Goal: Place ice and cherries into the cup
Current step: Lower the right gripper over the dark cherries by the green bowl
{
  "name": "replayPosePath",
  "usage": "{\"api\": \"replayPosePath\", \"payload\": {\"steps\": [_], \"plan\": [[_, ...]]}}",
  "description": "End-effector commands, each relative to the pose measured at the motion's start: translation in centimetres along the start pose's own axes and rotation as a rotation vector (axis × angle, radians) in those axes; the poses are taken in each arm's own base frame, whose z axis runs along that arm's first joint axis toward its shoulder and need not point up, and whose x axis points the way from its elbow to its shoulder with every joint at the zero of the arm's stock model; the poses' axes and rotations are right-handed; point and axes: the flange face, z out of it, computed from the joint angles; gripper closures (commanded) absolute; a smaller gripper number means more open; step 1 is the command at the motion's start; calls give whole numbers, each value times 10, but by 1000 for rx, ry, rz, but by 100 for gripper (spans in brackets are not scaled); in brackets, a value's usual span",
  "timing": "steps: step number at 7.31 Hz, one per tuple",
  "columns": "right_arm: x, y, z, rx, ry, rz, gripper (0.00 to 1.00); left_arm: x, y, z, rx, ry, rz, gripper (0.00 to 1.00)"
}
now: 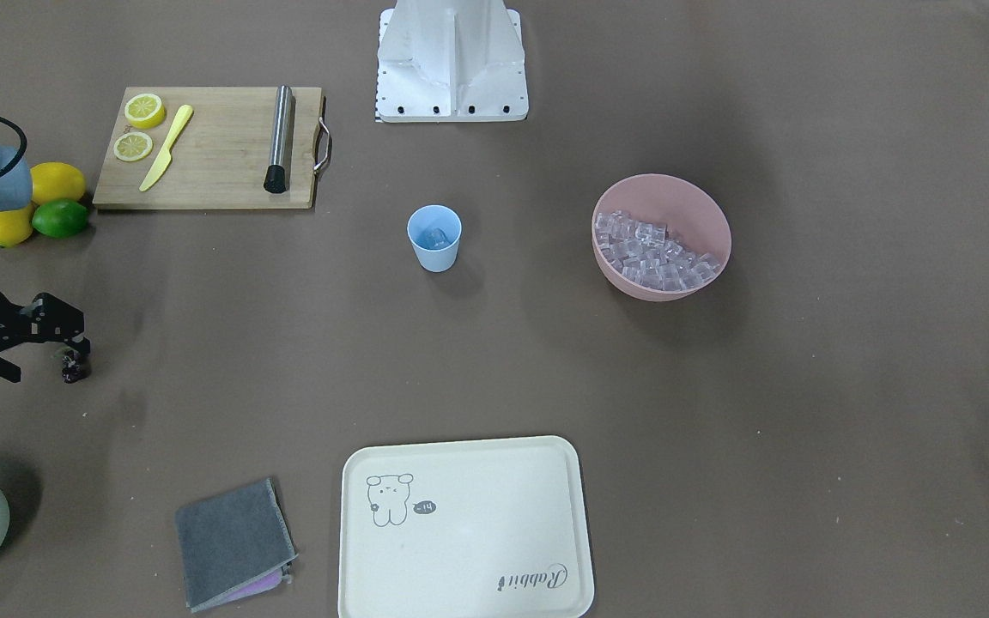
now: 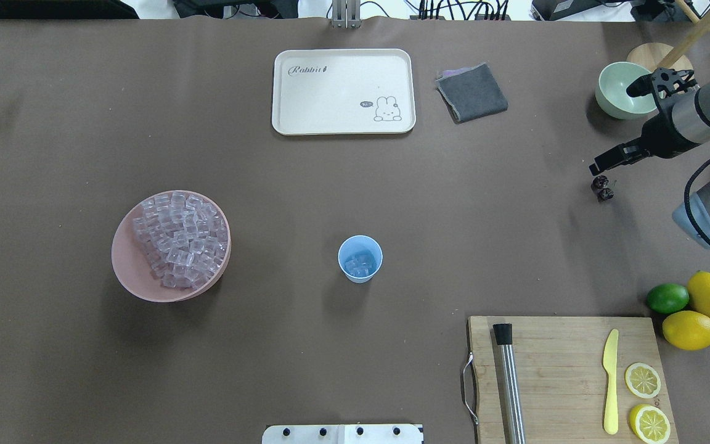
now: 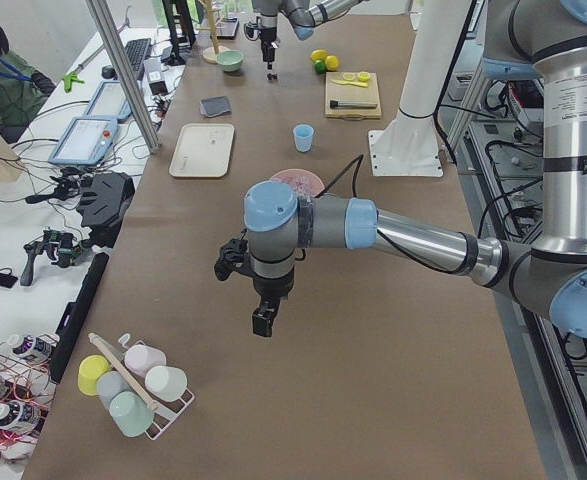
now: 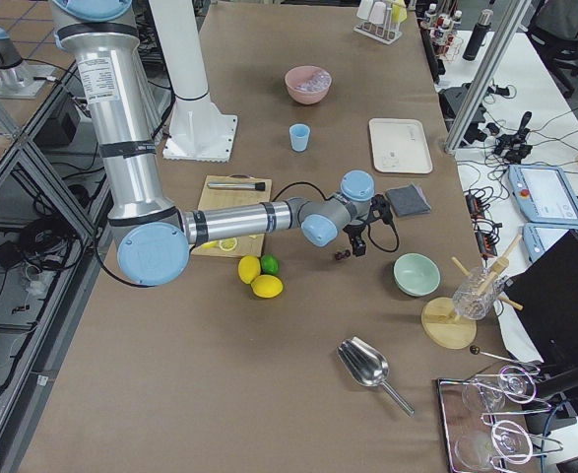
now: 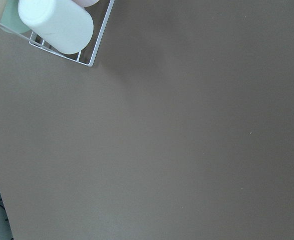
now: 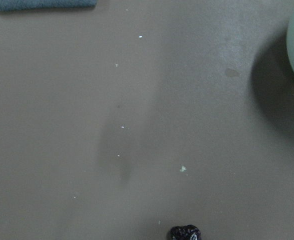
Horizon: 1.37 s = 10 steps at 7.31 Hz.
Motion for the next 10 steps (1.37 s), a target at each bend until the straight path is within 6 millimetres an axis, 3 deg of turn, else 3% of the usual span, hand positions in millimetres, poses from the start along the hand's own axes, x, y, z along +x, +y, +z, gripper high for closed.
{"api": "replayPosePath", "payload": {"steps": [1,3,5,10], "plan": [[10,10,2,2,18,9,20,1,-1,-1,2,0,3,2],[11,15,7,-11,19,11,65,2,-1,-2,4,0,3,2],[-2,17,19,-23,25,-5,63,1,-1,-1,2,0,2,2],[7,29,21,-27,45,-2,63,3,-1,-3,7,-2,5,2]]}}
